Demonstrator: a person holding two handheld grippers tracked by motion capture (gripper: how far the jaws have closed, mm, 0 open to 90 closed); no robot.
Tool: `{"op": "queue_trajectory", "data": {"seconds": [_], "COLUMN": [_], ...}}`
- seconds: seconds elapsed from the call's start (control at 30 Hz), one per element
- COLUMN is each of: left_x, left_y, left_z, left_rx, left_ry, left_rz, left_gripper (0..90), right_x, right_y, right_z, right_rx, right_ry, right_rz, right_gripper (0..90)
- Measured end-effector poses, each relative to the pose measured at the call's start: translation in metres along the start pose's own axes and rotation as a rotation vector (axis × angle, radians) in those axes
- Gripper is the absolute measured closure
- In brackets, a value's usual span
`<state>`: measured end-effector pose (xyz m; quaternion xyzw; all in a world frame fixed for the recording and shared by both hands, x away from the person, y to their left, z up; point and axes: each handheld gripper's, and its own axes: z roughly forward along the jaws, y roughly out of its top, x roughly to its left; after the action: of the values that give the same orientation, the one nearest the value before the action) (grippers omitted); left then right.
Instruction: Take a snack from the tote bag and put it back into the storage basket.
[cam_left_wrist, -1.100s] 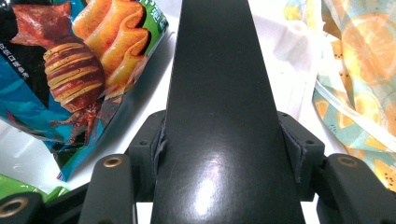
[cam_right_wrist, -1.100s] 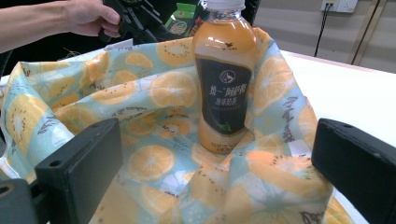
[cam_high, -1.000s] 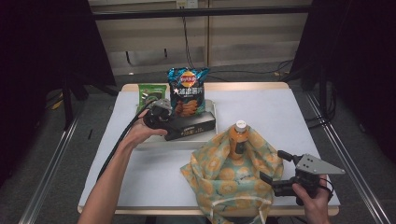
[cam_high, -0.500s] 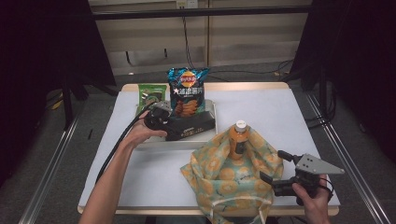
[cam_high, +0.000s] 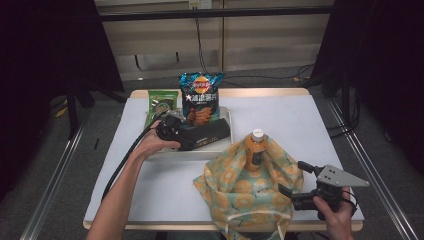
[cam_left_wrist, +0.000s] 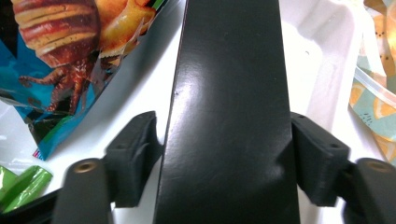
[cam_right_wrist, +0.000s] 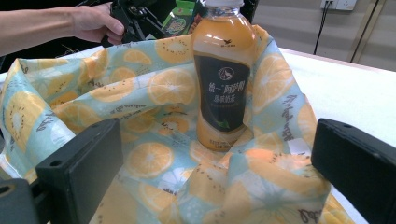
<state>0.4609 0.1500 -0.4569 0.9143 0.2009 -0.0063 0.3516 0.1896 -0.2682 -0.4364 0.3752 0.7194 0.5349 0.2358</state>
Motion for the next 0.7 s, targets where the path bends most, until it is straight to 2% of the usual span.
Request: {"op": "queue_trajectory", "data": {"seconds": [0.1, 0.17, 0.23, 0.27, 0.3, 0.33, 0.4, 0.47, 0.53, 0.57, 0.7], "left_x": [-0.003, -0.005, -0.008, -0.008, -0.008, -0.01, -0.011, -0.011, -0.012, -0.013, -0.02], "left_y": [0.001, 0.002, 0.001, -0.001, -0.003, -0.004, -0.005, -0.01, -0.013, -0.014, -0.02], "left_z": [-0.003, -0.009, -0.017, -0.021, -0.025, -0.027, -0.034, -0.041, -0.047, -0.051, -0.064], "left_rx": [-0.029, -0.041, -0.089, -0.116, -0.128, -0.127, -0.126, -0.184, -0.197, -0.187, -0.239], "left_ry": [0.022, 0.033, 0.064, 0.076, 0.07, 0.087, 0.113, 0.116, 0.125, 0.131, 0.123], "left_rz": [0.0, 0.008, 0.005, -0.014, -0.033, -0.042, -0.051, -0.073, -0.083, -0.084, -0.082], "left_gripper": [22.8, 22.3, 21.5, 22.3, 24.2, 27.8, 28.5, 31.1, 33.1, 34.1, 52.8], "right_x": [0.0, 0.0, 0.0, 0.0, 0.0, 0.0, 0.001, 0.001, 0.001, 0.001, 0.001], "right_y": [0.0, 0.0, 0.0, 0.0, 0.0, 0.0, 0.0, 0.0, 0.0, 0.0, 0.0], "right_z": [0.0, 0.001, 0.001, 0.001, 0.001, 0.001, 0.001, 0.002, 0.002, 0.002, 0.003], "right_rx": [0.0, 0.001, 0.0, -0.001, -0.001, 0.003, 0.004, 0.004, 0.003, 0.003, 0.007], "right_ry": [0.003, 0.004, 0.005, 0.008, 0.008, 0.007, 0.011, 0.012, 0.01, 0.008, 0.009], "right_rz": [-0.002, 0.001, -0.001, -0.002, -0.002, -0.002, -0.002, -0.002, -0.004, 0.001, 0.002], "right_gripper": [1.4, 1.4, 1.4, 1.4, 1.4, 1.4, 1.4, 1.4, 1.4, 1.4, 1.4]}}
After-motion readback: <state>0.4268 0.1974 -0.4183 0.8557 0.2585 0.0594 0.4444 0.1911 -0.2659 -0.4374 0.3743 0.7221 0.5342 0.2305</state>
